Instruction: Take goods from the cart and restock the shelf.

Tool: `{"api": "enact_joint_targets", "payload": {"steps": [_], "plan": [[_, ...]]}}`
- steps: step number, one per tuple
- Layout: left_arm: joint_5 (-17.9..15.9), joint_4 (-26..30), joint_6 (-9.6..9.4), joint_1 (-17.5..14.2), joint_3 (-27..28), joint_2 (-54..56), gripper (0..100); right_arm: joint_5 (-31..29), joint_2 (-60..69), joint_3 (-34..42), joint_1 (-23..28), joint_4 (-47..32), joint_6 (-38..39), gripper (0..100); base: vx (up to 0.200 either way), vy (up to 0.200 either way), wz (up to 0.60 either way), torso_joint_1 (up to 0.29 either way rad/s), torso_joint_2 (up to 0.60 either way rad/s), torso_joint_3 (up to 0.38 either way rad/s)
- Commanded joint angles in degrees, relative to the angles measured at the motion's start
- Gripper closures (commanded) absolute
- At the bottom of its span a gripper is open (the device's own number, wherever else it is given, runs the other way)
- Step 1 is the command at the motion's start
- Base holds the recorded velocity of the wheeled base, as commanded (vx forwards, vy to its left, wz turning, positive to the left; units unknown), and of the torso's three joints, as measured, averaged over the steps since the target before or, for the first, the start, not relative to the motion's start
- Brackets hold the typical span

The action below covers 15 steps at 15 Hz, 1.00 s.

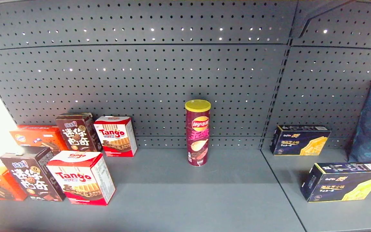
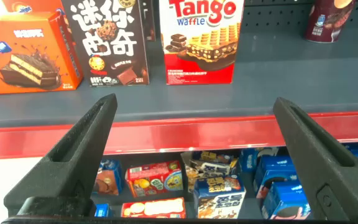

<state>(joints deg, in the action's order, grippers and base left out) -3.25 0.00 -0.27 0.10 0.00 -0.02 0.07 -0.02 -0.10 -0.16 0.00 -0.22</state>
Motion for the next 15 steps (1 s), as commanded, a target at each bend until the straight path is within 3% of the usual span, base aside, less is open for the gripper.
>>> {"api": "enact_joint_targets", "payload": {"steps": [1,5,15], "plan": [[0.0,0.0,0.00,0.0,0.1,0.0,0,0.0,0.0,0.0,0.0,0.0,0.0,0,0.000,0.000,0.00,0.000,0.00,0.000],[0.0,0.0,0.00,0.0,0.1,0.0,0,0.0,0.0,0.0,0.0,0.0,0.0,0,0.000,0.000,0.00,0.000,0.00,0.000],[0.3,0.0,0.09,0.0,0.0,0.0,0,-0.1,0.0,0.1,0.0,0.0,0.0,0,0.000,0.000,0.60,0.005,0.00,0.004]]}}
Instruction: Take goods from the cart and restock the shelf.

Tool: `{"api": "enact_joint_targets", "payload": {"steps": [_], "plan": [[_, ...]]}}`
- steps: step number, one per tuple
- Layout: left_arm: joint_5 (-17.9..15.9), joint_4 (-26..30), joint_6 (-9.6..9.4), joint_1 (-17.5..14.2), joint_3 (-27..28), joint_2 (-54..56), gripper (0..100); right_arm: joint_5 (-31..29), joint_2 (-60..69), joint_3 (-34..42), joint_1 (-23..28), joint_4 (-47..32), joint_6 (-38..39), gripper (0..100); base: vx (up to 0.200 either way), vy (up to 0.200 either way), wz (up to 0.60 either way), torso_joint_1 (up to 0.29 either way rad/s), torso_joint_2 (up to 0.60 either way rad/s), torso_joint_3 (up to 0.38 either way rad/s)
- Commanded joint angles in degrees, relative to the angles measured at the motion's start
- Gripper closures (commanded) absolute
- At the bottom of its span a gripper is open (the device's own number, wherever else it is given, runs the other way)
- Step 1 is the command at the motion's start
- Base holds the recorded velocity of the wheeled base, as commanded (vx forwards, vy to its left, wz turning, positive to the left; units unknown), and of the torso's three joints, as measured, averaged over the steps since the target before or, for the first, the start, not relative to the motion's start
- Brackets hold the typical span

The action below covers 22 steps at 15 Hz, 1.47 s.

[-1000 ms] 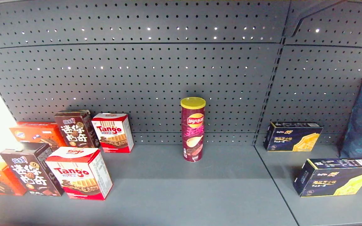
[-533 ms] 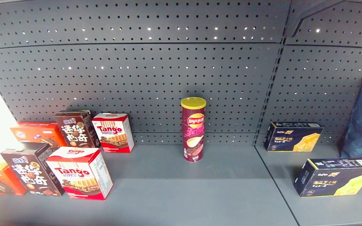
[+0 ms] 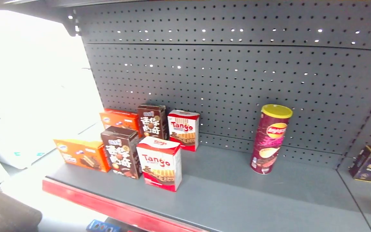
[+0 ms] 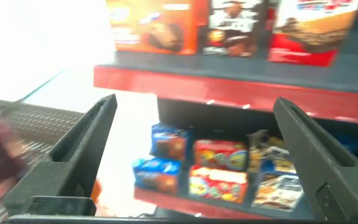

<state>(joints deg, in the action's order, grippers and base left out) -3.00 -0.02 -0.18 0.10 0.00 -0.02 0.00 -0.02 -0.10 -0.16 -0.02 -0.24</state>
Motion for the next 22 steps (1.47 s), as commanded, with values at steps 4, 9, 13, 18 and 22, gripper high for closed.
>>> {"api": "enact_joint_targets", "payload": {"steps": [4,9,13,18,22], "plan": [[0.2,0.0,0.01,0.0,0.0,0.0,0,0.0,0.0,0.0,0.0,0.0,0.0,0,0.000,0.000,0.60,0.004,0.00,-0.002],[0.2,0.0,0.01,0.0,0.0,0.0,0,0.0,0.0,0.0,0.0,0.0,0.0,0,0.000,0.000,0.60,-0.001,0.00,0.004],[0.5,0.0,-0.17,0.0,0.0,0.0,0,0.0,0.0,0.0,0.0,0.0,0.0,0,0.000,0.000,0.30,-0.001,0.00,0.002],[-1.0,0.1,-3.86,0.2,3.9,-1.1,0,0.0,0.0,0.0,0.0,0.0,0.0,0,0.000,0.000,0.00,0.000,0.00,0.000],[0.9,1.6,-10.54,-1.1,20.6,-27.0,0,0.0,0.0,0.0,0.0,0.0,0.0,0,0.000,0.000,0.00,0.000,0.00,0.000]]}}
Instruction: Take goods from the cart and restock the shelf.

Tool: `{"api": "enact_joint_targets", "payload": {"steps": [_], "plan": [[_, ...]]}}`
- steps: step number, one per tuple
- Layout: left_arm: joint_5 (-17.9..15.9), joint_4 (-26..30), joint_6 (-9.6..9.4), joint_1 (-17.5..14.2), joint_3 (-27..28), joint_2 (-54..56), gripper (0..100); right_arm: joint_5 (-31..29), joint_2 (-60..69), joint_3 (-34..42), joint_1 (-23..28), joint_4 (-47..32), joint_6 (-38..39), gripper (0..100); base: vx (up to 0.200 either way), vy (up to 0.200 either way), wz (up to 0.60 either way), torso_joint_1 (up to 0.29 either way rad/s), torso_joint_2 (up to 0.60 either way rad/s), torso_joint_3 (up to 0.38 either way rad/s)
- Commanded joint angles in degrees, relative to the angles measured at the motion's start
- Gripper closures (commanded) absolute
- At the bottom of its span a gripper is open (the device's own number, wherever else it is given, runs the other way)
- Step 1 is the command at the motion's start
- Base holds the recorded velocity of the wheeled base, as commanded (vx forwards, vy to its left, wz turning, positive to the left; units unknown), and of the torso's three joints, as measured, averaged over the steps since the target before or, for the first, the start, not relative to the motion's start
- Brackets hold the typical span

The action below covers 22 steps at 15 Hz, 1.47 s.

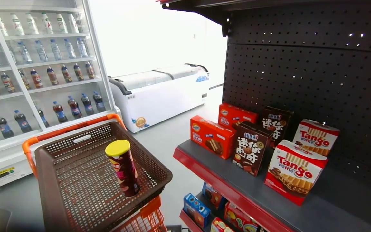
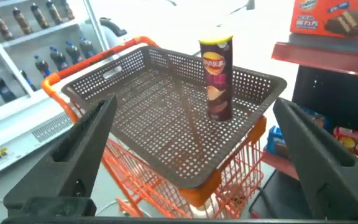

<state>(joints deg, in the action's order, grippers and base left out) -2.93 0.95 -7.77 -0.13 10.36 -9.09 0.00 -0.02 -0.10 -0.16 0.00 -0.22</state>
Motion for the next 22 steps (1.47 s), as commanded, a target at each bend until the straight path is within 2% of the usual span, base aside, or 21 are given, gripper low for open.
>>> {"api": "enact_joint_targets", "payload": {"steps": [1,2,3,5,6,7,8,11,12,13,17,22], "plan": [[0.8,0.5,-2.34,-0.5,10.8,-22.1,0,0.0,0.0,0.0,0.0,0.0,0.0,0,0.000,0.000,0.00,0.000,0.00,0.000],[0.8,0.5,-1.99,1.0,10.8,-24.0,0,0.0,0.0,0.0,0.0,0.0,0.0,0,0.000,0.000,0.00,0.000,0.00,0.000],[1.0,0.6,-1.73,3.8,10.5,-27.6,0,0.0,0.0,0.0,0.0,0.0,0.0,0,0.000,0.000,0.00,0.000,0.00,0.000],[1.3,0.5,-1.11,4.4,10.6,-33.1,0,0.0,0.0,0.0,0.0,0.0,0.0,0,0.000,0.000,0.00,0.000,0.00,0.000],[1.1,0.2,0.65,3.9,11.0,-37.4,0,0.0,0.0,0.0,0.0,0.0,0.0,0,0.000,0.000,0.00,0.000,0.00,0.000],[0.8,-2.6,2.40,2.0,11.4,-44.1,0,0.0,0.0,0.0,0.0,0.0,0.0,0,0.000,0.000,0.00,0.000,0.00,0.000],[0.8,-6.6,2.40,1.1,11.5,-49.4,0,0.0,0.0,0.0,0.0,0.0,0.0,0,0.000,0.000,0.00,0.000,0.00,0.000],[1.0,-22.2,2.23,1.5,11.6,-63.2,0,0.0,0.0,0.0,0.0,0.0,0.0,0,0.000,0.000,0.00,0.000,0.00,0.000],[1.0,-28.8,2.32,2.5,11.3,-68.9,0,0.0,0.0,0.0,0.0,0.0,0.0,0,0.000,0.000,0.00,0.000,0.00,0.000],[1.1,-33.0,2.40,3.3,10.8,-73.0,0,0.0,0.0,0.0,0.0,0.0,0.0,0,0.000,0.000,0.00,0.000,0.00,0.000],[1.1,-45.0,2.93,6.2,9.3,-85.3,0,0.0,0.0,0.0,0.0,0.0,0.0,0,0.000,0.000,0.00,0.000,0.00,0.000],[1.1,-53.9,3.20,7.2,8.8,-96.3,0,0.0,0.0,0.0,0.0,0.0,0.0,0,0.000,0.000,0.00,0.000,0.00,0.000]]}}
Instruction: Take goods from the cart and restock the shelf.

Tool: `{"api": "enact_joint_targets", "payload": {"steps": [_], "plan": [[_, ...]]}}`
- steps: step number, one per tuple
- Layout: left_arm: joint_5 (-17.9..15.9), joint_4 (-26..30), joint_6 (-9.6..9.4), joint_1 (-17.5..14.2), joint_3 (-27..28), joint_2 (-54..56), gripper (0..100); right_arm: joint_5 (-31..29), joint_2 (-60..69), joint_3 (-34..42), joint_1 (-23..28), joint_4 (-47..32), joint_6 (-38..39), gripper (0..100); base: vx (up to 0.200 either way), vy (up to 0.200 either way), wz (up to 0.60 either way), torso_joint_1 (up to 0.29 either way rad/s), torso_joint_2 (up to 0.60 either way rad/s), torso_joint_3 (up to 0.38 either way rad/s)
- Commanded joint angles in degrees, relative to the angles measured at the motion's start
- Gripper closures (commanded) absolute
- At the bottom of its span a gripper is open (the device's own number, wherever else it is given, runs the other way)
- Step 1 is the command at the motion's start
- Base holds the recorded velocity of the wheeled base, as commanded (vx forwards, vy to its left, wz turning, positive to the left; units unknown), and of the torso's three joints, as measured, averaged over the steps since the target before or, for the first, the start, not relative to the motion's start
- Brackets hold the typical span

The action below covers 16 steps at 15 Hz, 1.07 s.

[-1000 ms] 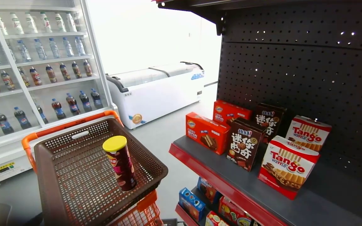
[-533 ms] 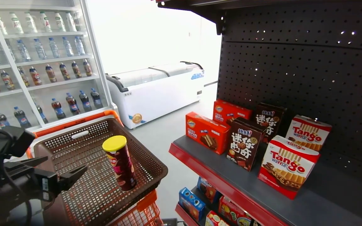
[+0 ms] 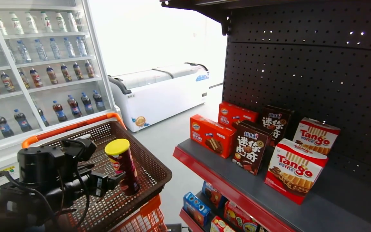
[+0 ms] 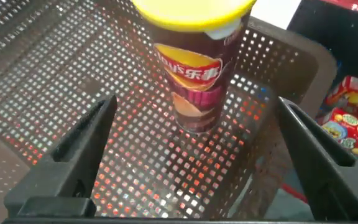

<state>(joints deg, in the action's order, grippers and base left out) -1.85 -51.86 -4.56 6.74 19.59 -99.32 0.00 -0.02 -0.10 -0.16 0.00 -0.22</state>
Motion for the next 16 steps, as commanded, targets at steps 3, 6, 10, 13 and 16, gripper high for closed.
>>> {"api": "enact_joint_targets", "payload": {"steps": [3,6,10,13,16], "plan": [[0.1,-5.3,0.16,0.3,-1.2,-12.6,0,0.0,0.0,0.0,0.0,0.0,0.0,0,0.000,0.000,0.00,0.000,0.00,0.000],[0.1,-15.3,0.16,0.8,-0.6,-17.8,0,0.0,0.0,0.0,0.0,0.0,0.0,0,0.000,0.000,0.00,0.000,0.00,0.000],[0.1,-25.4,0.08,2.0,-0.1,-22.1,0,0.0,0.0,0.0,0.0,0.0,0.0,0,0.000,0.000,0.00,0.000,0.00,0.000],[0.1,-30.7,-0.01,2.0,1.8,-25.8,0,0.0,0.0,0.0,0.0,0.0,0.0,0,0.000,0.000,0.00,0.000,0.00,0.000],[0.2,-34.1,-0.19,1.8,3.5,-28.1,0,0.0,0.0,0.0,0.0,0.0,0.0,0,0.000,0.000,0.00,0.000,0.00,0.000]]}}
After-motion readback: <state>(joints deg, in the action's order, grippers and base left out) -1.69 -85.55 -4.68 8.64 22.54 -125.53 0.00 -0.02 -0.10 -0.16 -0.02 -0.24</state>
